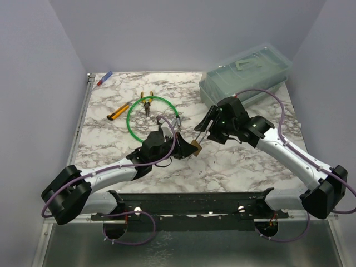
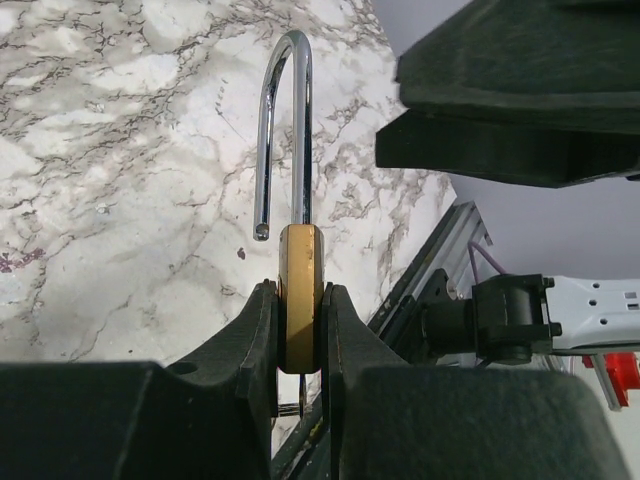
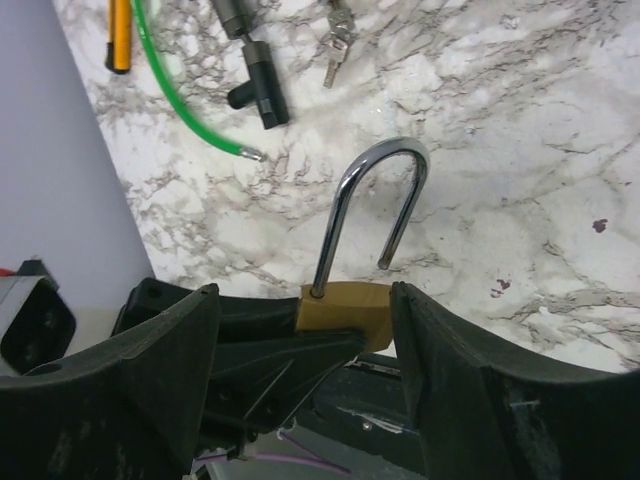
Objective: Unlock with the key
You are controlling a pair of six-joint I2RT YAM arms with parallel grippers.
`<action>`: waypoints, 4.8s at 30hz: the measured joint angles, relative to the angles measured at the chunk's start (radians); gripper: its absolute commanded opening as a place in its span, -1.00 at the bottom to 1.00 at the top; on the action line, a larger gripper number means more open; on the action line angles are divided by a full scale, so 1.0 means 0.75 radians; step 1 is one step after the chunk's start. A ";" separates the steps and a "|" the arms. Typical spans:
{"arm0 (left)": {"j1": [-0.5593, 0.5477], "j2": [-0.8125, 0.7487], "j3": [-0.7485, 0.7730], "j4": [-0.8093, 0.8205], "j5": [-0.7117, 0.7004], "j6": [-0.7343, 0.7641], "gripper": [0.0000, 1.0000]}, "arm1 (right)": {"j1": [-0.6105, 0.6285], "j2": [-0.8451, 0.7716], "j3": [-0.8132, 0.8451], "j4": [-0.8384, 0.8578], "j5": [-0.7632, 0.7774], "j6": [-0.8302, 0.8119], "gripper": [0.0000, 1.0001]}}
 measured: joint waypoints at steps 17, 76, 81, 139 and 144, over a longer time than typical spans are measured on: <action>0.000 -0.043 -0.028 0.038 0.056 -0.001 -1.00 | 0.000 0.164 -0.003 -0.033 0.028 0.039 -0.01; 0.112 -0.053 -0.212 0.494 0.291 -0.430 -1.00 | -0.008 -0.528 -0.418 0.546 -0.519 -0.838 0.24; 0.112 -0.104 -0.212 0.494 0.296 -0.447 -1.00 | -0.008 -0.431 -0.417 0.495 -0.577 -0.876 0.18; 0.157 -0.320 -0.323 0.625 0.342 -0.471 0.74 | -0.003 -0.393 -0.466 0.565 -1.243 -0.780 -0.99; 0.160 -0.302 -0.273 0.628 0.354 -0.457 0.47 | -0.004 -0.396 -0.466 0.565 -1.308 -0.779 -0.99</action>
